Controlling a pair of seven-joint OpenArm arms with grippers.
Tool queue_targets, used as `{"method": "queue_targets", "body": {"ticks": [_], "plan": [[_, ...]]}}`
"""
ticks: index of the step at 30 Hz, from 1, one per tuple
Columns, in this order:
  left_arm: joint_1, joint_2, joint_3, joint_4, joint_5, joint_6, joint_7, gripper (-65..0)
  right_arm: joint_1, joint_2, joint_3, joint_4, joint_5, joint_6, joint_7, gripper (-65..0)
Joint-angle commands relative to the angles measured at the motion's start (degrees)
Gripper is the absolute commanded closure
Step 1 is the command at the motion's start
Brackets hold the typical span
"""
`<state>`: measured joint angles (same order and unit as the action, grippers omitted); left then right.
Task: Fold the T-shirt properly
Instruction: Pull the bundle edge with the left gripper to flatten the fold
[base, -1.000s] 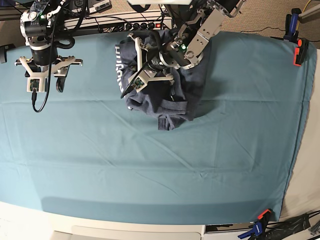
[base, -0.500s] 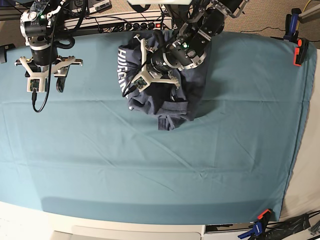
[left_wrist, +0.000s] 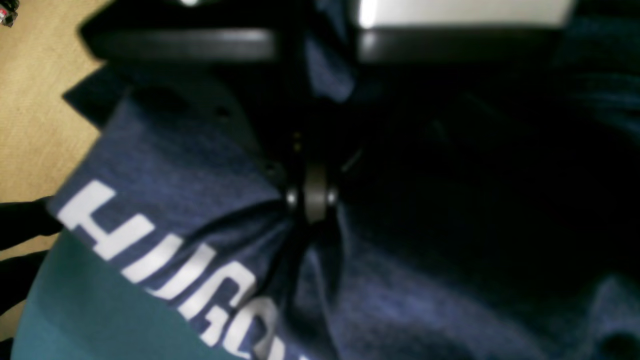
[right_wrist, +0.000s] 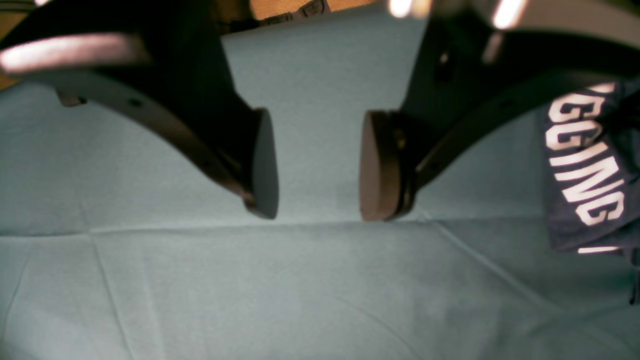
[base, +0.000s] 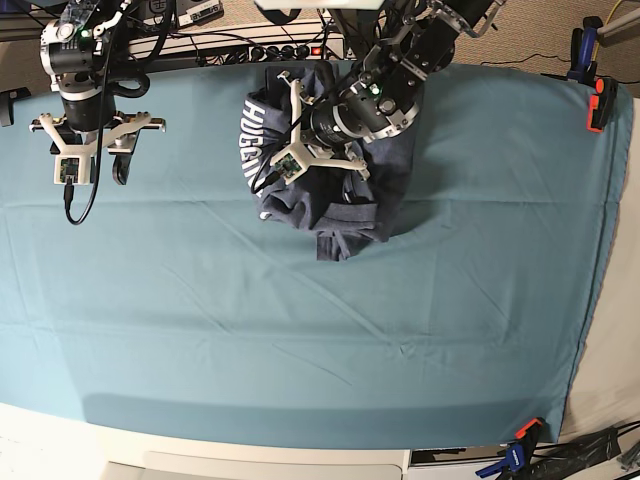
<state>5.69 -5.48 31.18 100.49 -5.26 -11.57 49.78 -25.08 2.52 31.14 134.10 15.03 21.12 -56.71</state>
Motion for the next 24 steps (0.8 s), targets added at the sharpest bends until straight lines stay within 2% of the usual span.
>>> {"method": "queue_targets", "body": {"ticks": [1, 4, 6, 8, 13, 17, 21, 24], "plan": [[-0.70, -0.55, -0.22, 0.79, 0.85, -0.52, 2.80, 0.0, 0.00, 0.35, 0.26, 0.90, 0.90, -0.17, 1.90, -26.9], [-1.29, -0.31, -0.22, 2.32, -1.57, -3.58, 3.19, 0.0, 0.00, 0.35, 0.13, 0.90, 2.29, 0.85, 1.88, -27.0], [-1.27, -0.24, -0.22, 3.43, -3.23, -5.03, 3.21, -9.6, -0.02, 0.35, -0.42, 0.90, 2.49, 2.47, 1.88, -27.0], [-1.25, -0.24, -0.17, 4.13, -4.00, -5.01, 3.41, -14.7, -0.02, 0.35, -1.14, 0.90, 3.17, 2.56, 1.99, -27.0], [-1.25, -0.26, -0.20, 6.58, -3.69, -5.01, 3.87, -14.7, -0.02, 0.33, -4.57, 0.90, 3.54, 3.21, 2.86, -28.0], [-1.27, -0.26, -0.24, 8.59, -0.92, -5.01, 3.85, -14.7, 0.00, 0.31, -9.94, 0.90, 3.10, 3.65, 4.31, -29.5], [-1.27, -0.28, -0.24, 9.31, 2.95, -4.83, 3.85, -19.3, 0.33, 0.31, -15.80, 0.90, 0.61, 3.63, 6.29, -29.5], [-1.29, -0.33, -0.35, 9.31, 5.07, -3.63, 3.85, -19.6, 1.97, 0.33, -19.34, -2.08, -1.73, 3.61, 7.13, -29.5]]}}
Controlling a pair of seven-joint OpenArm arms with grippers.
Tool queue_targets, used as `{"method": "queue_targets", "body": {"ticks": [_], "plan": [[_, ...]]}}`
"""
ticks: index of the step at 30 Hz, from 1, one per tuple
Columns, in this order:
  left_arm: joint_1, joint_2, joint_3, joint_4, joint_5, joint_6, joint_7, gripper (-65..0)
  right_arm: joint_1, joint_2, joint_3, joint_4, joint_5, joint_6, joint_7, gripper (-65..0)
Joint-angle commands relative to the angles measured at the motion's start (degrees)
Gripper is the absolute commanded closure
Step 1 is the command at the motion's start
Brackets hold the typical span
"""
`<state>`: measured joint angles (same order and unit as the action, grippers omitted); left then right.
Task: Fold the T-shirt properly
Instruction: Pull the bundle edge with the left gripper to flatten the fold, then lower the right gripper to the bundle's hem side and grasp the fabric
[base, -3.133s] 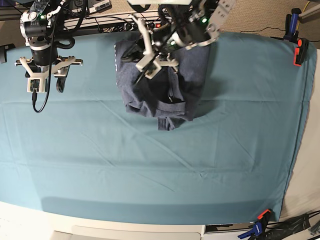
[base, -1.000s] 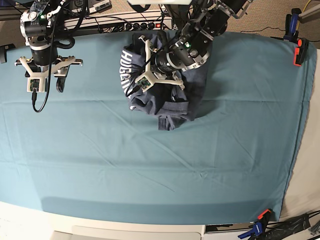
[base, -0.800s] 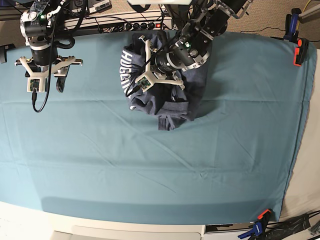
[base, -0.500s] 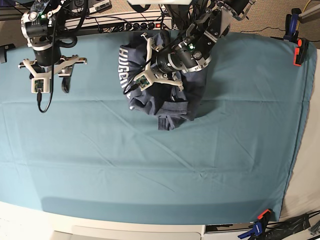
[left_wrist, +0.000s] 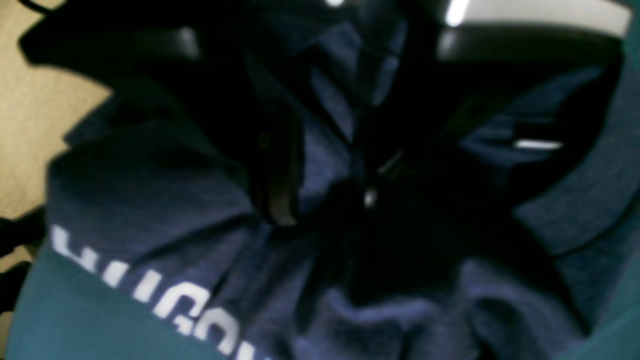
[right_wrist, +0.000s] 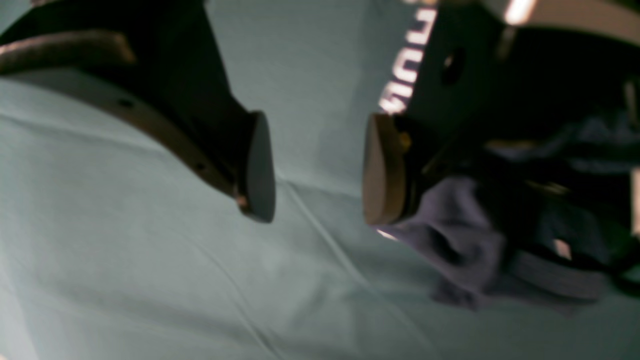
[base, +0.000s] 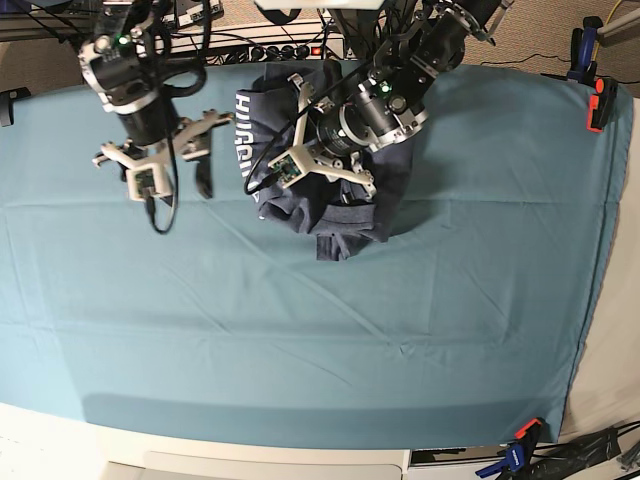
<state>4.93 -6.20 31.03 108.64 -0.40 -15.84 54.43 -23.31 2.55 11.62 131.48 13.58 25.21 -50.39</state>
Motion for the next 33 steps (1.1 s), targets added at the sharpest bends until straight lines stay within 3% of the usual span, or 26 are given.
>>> {"method": "queue_targets", "body": {"ticks": [1, 8, 15, 22, 27, 33], "plan": [[-0.50, 0.37, -0.20, 1.16, 0.70, 0.83, -0.83, -19.6, 1.16, 0.31, -0.70, -1.46, -1.01, -0.48, 0.94, -29.5], [-0.50, 0.28, -2.78, 1.27, 2.78, 0.98, -0.85, -19.5, 10.73, 0.31, -2.91, -11.61, -1.70, -0.50, 0.96, -29.5], [-0.81, -0.96, -17.03, 1.27, -3.19, 0.70, -1.22, -18.8, 17.64, 0.33, -2.91, -17.29, -3.13, -0.50, 1.20, -29.5], [1.31, -6.51, -26.05, 1.27, -10.67, -0.57, 0.26, -11.0, 25.27, 1.20, -2.95, -26.43, -3.13, -0.50, 1.36, -29.5], [5.77, -7.80, -27.47, 2.34, -12.48, -0.52, 2.16, 0.0, 30.80, 1.60, -2.97, -33.73, -3.13, -0.46, 1.33, -29.5], [12.00, -10.16, -27.47, 9.49, -9.03, -0.44, 2.82, 0.0, 35.39, 1.60, -4.61, -40.35, -3.13, -0.13, 1.31, -29.5]]}}
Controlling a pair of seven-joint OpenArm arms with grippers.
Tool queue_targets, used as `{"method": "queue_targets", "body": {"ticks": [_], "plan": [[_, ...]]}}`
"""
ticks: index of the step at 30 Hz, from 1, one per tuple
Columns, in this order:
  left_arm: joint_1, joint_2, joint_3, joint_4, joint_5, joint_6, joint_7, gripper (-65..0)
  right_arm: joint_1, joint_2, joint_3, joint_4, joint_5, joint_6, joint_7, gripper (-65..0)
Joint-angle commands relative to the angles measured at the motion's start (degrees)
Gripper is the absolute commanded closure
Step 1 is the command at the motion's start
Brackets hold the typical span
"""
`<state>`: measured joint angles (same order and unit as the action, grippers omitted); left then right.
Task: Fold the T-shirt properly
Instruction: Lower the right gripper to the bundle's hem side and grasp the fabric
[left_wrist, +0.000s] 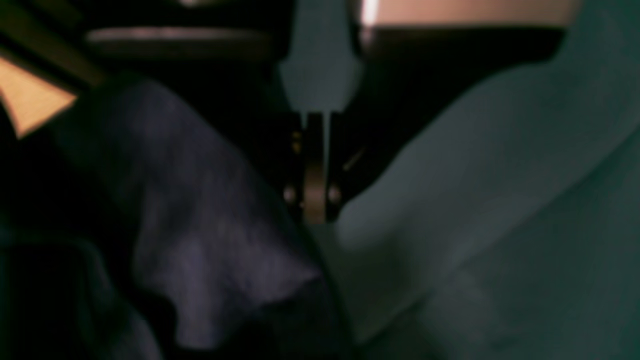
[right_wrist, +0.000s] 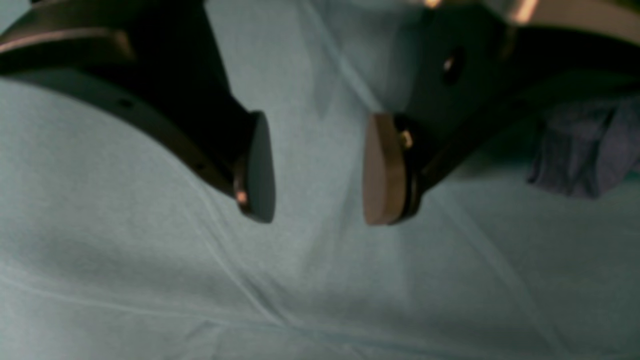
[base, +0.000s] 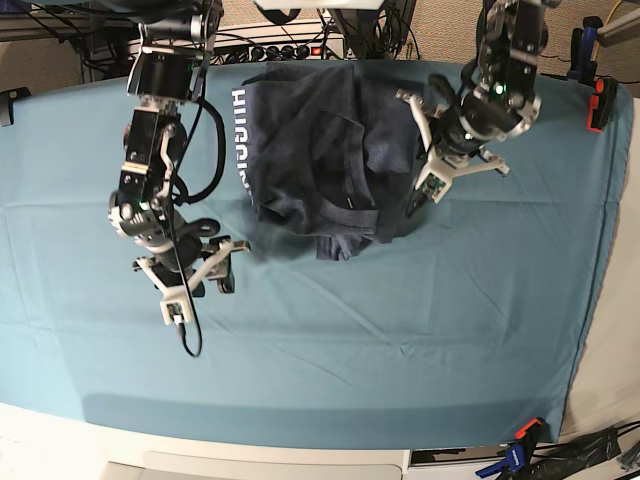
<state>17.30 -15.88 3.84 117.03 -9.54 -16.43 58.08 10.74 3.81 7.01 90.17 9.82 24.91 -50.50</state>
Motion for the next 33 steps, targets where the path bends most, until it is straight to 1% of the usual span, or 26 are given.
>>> {"method": "queue_targets", "body": {"ticks": [1, 4, 6, 9, 11, 12, 14, 16, 17, 20, 23, 25, 29, 33], "plan": [[0.59, -1.42, -0.28, 2.32, 1.40, 0.87, -0.81, 0.0, 1.92, 0.35, -0.57, -0.04, 0.61, 0.24, 1.42, -29.5], [3.96, -4.55, -0.48, 4.72, 4.02, 3.80, -0.79, 0.0, 3.43, 0.35, -2.80, -2.56, 0.61, 1.99, 1.42, -29.4], [6.80, -5.77, -1.18, 5.40, 3.69, 3.96, -0.35, 0.0, 4.20, 0.33, -4.68, -3.56, 0.61, 2.71, 1.42, -29.4], [10.93, -6.03, -1.62, 5.46, 1.66, 3.96, -0.04, 0.0, 5.01, 0.33, -7.63, -4.07, 0.02, 2.69, 1.46, -29.4], [12.76, -6.03, -1.60, 5.49, -1.18, 3.96, -0.07, 0.0, 5.33, 0.33, -9.53, -4.04, -1.01, 2.69, 1.62, -29.3], [13.40, -6.03, -1.60, 5.49, -2.47, 3.93, -0.09, 0.0, 5.46, 0.33, -10.40, -4.04, -1.53, 2.69, 1.84, -28.1], [14.14, -5.81, -1.46, 5.53, -4.35, 3.93, -0.11, 0.0, 5.46, 0.33, -12.00, -4.04, -2.38, 2.69, 2.16, -20.4], [14.29, -5.18, -1.33, 5.62, -4.92, 3.43, -0.04, 0.0, 5.46, 0.35, -13.09, -4.04, -2.40, 2.69, 2.14, -11.0], [14.27, -4.92, -1.33, 5.73, -5.25, 3.28, -0.07, 0.0, 5.46, 0.33, -13.35, -4.04, -2.40, 2.69, 2.16, -7.3], [14.27, -4.37, -1.33, 5.90, -7.52, 3.26, -0.17, 0.0, 5.46, 0.39, -13.38, -4.04, -3.45, 2.67, 2.40, -0.1], [14.27, -3.19, -1.33, 5.90, -9.49, 2.80, 0.00, 0.0, 5.46, 0.96, -13.38, -4.04, -6.14, 2.58, 3.02, 0.0], [14.29, -2.67, -1.22, 5.90, -10.71, 1.70, 0.07, 0.0, 5.46, 1.57, -13.38, -4.04, -6.58, 2.36, 3.17, 0.0], [14.29, -2.71, 0.39, 5.90, -10.67, 1.55, 0.85, 0.0, 5.46, 1.90, -13.33, -4.04, -7.23, 2.23, 3.17, 0.0], [14.29, -2.69, 3.50, 5.90, -10.67, 1.55, 1.09, 0.0, 5.46, 1.90, -13.33, -4.07, -7.32, 2.23, 3.34, 0.0]]}}
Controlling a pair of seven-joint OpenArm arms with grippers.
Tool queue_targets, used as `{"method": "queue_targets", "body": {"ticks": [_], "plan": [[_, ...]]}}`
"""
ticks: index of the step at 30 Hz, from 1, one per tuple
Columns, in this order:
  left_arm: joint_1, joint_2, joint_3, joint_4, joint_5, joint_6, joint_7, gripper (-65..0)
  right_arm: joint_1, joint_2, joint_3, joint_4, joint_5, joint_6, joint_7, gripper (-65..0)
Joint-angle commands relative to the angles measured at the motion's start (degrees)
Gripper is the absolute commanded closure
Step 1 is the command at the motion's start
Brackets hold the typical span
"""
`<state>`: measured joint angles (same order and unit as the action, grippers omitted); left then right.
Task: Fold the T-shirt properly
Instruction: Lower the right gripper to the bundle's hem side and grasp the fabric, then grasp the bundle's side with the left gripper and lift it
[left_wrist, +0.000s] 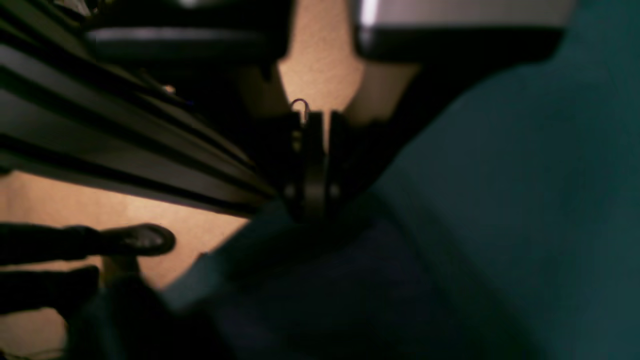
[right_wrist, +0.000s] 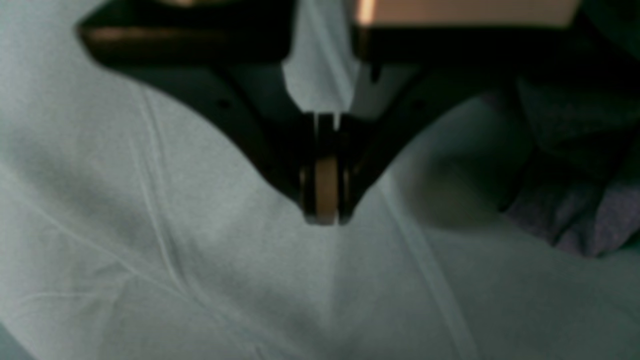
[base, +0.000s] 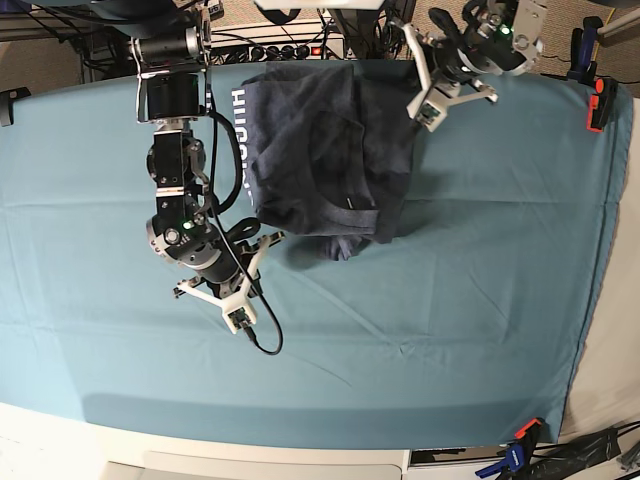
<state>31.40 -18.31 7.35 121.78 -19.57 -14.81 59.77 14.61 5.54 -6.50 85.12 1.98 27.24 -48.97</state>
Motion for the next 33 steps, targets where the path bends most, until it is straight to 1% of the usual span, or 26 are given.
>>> {"method": "queue_targets", "body": {"ticks": [1, 3, 7, 11, 14, 15, 20, 25, 28, 31, 33], "plan": [[0.20, -0.26, 1.09, 1.16, -0.63, -0.07, -0.61, 0.0, 1.60, 0.17, 0.17, 0.63, 0.55, -0.11, 1.90, 0.0], [0.17, -0.24, 3.56, 1.16, -0.52, -0.09, -1.05, 0.0, 1.60, 0.17, 0.17, -1.44, 0.55, -0.09, 2.34, 0.0], [-0.48, -0.04, 7.93, 1.16, 3.82, -0.02, -4.55, 0.0, 1.57, 0.17, 0.17, -7.78, 0.55, -0.09, 5.18, 0.0], [-2.12, 1.20, 9.77, 1.11, 4.70, 0.85, -4.98, 0.0, 1.62, 0.15, 0.17, -8.11, 0.59, -0.07, 5.14, 0.0], [-2.93, 1.64, 9.77, 1.11, 5.42, 0.81, -5.84, 0.0, 1.60, 0.15, 0.17, -7.80, 2.95, 0.09, 4.28, 0.0], [-3.02, 1.64, 9.77, 1.11, 5.64, 0.83, -5.84, 0.0, 1.57, 0.15, 0.17, -7.80, 3.69, 0.59, 3.96, 0.0], [-4.17, 1.64, 9.73, 0.94, 6.12, 0.85, -7.50, 0.0, 1.53, 0.15, 0.17, -7.80, 7.37, 5.18, 1.49, 0.0], [-5.75, 1.64, 9.73, 0.63, 6.54, 0.94, -7.87, 0.0, 0.44, 0.17, 0.17, -7.80, 10.21, 7.78, -1.38, 0.0], [-6.56, 1.64, 9.73, -0.92, 8.81, 3.06, -9.94, 0.0, -0.63, 0.24, 0.17, -7.80, 11.47, 9.40, -3.21, 0.0], [-7.69, 1.64, 9.73, -3.10, 9.75, 3.45, -10.47, 0.0, -2.10, 1.16, 0.17, -7.78, 12.92, 10.12, -3.28, 0.0], [-7.89, 1.62, 9.73, -4.17, 9.75, 3.41, -9.44, 0.0, -2.82, 2.27, 0.17, -7.76, 13.20, 10.38, -3.28, 0.0]]}}
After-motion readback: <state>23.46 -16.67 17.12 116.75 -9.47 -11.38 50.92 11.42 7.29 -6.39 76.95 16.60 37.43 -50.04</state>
